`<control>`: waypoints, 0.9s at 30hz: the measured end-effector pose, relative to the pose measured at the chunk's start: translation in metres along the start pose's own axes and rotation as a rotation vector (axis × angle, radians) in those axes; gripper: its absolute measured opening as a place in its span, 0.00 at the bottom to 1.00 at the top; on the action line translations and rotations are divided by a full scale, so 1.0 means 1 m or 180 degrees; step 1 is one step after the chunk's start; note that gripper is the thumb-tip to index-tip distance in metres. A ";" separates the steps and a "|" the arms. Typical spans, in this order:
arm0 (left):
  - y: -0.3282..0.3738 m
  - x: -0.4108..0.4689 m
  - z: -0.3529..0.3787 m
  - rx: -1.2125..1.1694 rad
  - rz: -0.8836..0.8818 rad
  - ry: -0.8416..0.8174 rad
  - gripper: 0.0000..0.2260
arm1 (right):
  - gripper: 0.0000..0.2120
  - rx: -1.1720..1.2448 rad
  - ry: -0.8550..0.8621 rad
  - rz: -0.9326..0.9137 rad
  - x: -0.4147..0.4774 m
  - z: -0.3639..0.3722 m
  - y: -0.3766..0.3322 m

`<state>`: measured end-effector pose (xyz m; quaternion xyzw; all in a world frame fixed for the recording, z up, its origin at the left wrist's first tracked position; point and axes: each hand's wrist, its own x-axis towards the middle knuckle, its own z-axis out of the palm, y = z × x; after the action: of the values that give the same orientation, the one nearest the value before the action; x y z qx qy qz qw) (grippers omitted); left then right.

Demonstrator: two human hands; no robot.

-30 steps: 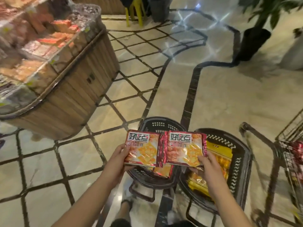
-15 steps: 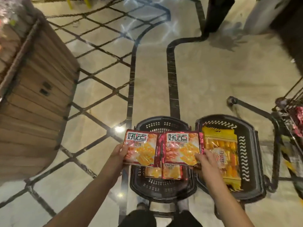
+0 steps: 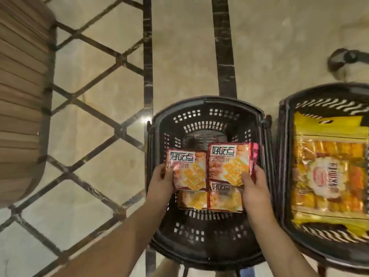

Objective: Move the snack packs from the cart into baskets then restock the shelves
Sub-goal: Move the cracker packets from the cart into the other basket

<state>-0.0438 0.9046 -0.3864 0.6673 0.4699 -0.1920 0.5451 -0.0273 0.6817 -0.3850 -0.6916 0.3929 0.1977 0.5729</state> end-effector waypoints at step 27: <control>-0.074 0.207 0.127 0.1149 -0.0797 0.0502 0.15 | 0.12 -0.2535 0.0020 0.0329 0.193 0.090 0.091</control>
<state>0.0273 0.8734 -0.6274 0.7034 0.5481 -0.2863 0.3505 0.0371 0.7029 -0.6067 -0.8395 0.3215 0.3609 0.2481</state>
